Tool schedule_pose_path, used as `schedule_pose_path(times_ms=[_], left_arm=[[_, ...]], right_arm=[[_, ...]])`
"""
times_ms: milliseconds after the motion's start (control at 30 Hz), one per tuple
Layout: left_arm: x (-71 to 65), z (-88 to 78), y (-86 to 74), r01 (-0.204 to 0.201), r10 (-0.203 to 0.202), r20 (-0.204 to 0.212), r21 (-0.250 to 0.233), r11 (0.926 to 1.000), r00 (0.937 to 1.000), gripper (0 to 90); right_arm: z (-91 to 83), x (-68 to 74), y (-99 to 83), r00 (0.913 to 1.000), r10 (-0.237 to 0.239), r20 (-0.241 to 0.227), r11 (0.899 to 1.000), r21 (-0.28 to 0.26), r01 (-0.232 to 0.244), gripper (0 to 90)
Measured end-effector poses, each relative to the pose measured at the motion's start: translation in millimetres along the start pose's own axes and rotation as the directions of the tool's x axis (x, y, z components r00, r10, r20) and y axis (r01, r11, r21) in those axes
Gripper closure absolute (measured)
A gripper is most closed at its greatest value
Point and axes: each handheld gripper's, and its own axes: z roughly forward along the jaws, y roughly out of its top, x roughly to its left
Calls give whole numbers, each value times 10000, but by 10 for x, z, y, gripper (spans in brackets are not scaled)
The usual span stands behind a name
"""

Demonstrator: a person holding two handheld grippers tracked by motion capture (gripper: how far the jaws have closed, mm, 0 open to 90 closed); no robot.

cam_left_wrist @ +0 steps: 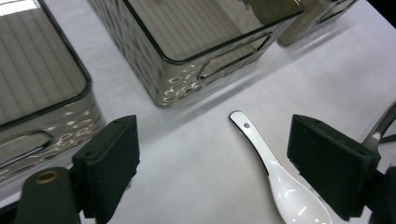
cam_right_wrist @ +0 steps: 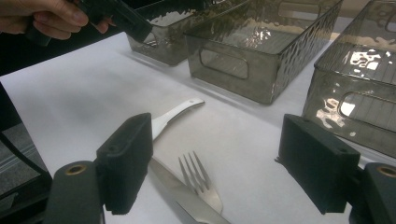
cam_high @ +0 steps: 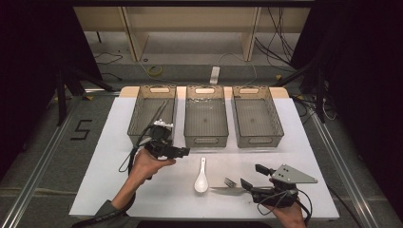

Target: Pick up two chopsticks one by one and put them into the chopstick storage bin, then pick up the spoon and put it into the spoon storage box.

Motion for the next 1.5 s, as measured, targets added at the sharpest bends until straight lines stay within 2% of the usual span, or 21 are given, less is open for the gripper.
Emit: schedule_pose_path(times_ms=[167,367,733,933,1267,1500], left_arm=[[-57,55,-24,83,-84,86,119,9999,9999,165],[-138,126,-53,-14,3,306,367,9993,9995,164],[-291,215,-76,-132,118,264,547,9984,9996,164],[-376,277,-98,-265,236,374,766,9967,9990,164],[-432,344,-123,-252,196,619,916,9955,9979,164],[-477,426,-145,-356,297,512,1186,9923,9982,164]], right_arm=[[-1,-8,-3,10000,55,2,10000,-11,-55,270],[7,-14,-8,10000,38,-8,10000,11,-38,269],[2,-34,-12,9999,122,-27,9999,-34,-122,270],[7,-33,-14,10000,95,0,10000,-21,-95,269],[4,-35,-17,9999,113,38,9999,5,-113,269],[5,-27,-17,9999,96,29,10000,7,-96,269]])
